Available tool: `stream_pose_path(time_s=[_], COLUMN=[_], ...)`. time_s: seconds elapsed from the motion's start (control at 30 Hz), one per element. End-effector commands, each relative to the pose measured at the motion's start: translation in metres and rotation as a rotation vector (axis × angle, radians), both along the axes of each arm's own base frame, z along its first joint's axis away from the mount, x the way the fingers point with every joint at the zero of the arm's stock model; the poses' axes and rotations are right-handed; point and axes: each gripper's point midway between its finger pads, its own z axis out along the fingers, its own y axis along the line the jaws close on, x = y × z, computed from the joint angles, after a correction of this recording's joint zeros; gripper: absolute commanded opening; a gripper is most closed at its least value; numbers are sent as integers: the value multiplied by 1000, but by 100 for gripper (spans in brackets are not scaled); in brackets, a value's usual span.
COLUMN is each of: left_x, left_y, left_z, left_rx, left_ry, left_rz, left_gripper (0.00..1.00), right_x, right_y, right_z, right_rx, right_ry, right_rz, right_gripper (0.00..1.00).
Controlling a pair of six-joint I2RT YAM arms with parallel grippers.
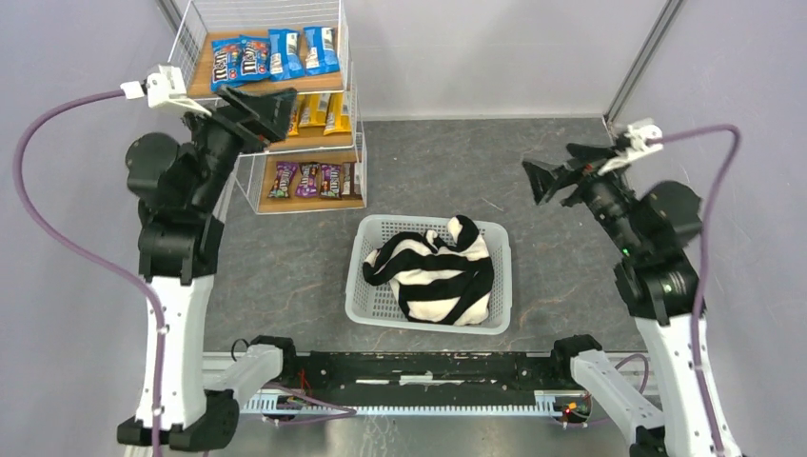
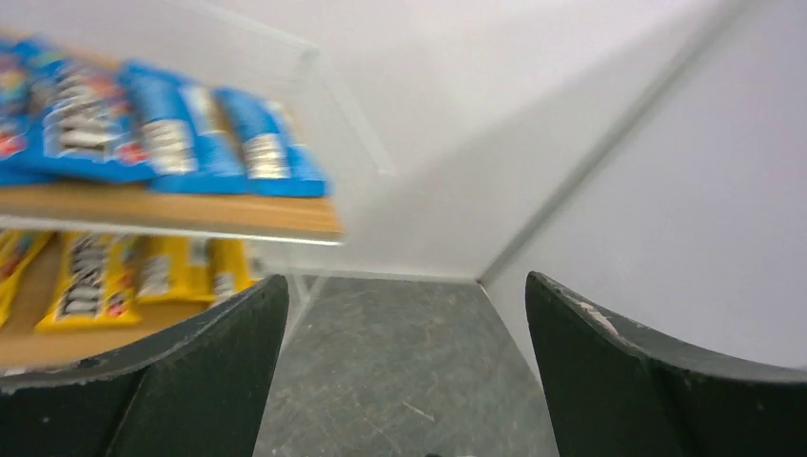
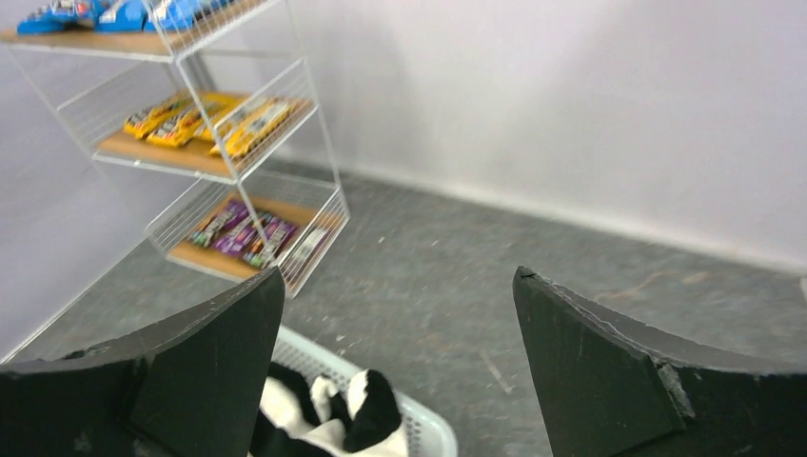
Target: Place and organize the candy bags onto the shelf
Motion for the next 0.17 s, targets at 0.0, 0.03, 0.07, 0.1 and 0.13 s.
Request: stream_pose_path(time_s=[0.0,0.03,0.07,0.1,0.13], left_x=[-51,-57,-62,-65,-68], left_y=[-43,-49,-53,-59,-63], left_z=[43,46,47,46,47], left_rx=[310,327,340,351,361], left_ry=[-271,-295,-310,-322,-333], left_rz=[-170,-191,-209,-233,-253], left_gripper=[100,100,100,100,100], right_x=[-28,-33,-35,-37,-38], right_y=[-36,-40,-44,-48,-53], right_z=[41,45,48,48,49], right_rx=[-32,-35,-39,-45,-48], right_ry=[-177,-193,-191,-187,-199], right_rz=[-166,-177,-200,-219,-245], right_gripper=[98,98,98,98,98])
